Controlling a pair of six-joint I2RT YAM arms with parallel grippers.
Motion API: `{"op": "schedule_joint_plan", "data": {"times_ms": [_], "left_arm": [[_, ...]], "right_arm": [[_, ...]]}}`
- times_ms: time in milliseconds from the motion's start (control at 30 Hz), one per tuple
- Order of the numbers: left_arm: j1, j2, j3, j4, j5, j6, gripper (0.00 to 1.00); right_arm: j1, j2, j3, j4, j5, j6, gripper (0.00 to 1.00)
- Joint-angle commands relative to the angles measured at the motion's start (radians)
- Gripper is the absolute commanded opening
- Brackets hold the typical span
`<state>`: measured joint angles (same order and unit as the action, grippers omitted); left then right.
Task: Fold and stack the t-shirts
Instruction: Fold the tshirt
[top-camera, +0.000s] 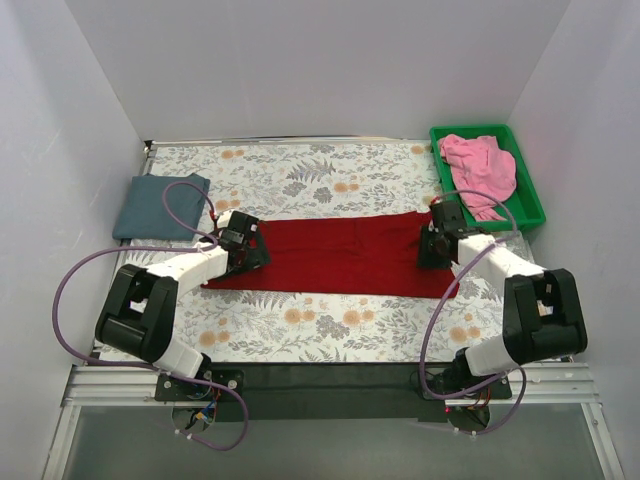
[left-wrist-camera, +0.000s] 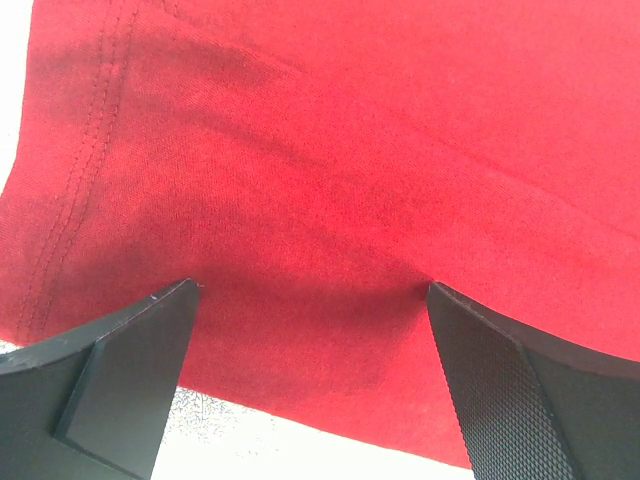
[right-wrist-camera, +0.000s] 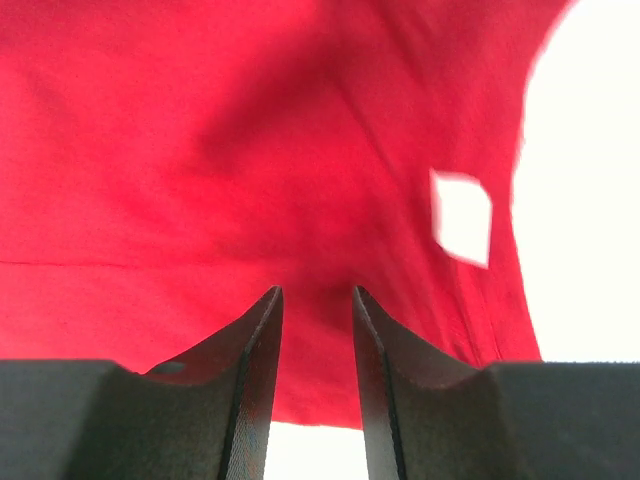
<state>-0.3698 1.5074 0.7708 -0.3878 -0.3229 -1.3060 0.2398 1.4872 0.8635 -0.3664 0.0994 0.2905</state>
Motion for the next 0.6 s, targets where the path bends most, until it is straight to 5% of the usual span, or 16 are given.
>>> {"op": "schedule_joint_plan", "data": {"times_ms": [0, 300, 567], "left_arm": [[0.000, 0.033, 0.013, -0.052, -0.027, -0.021, 0.91], [0.032, 0.060, 0.013, -0.098, -0.036, -0.053, 0.91], [0.039, 0.033, 0.012, -0.079, -0.036, -0.045, 0.91]], "right_arm": [[-0.083, -0.096, -0.156, 0.044, -0.046, 0.077, 0.34], [-0.378, -0.255, -0.385, 0.063, -0.092, 0.171, 0.34], [-0.315, -0.295, -0.249, 0.171, -0.187, 0.085, 0.34]]}}
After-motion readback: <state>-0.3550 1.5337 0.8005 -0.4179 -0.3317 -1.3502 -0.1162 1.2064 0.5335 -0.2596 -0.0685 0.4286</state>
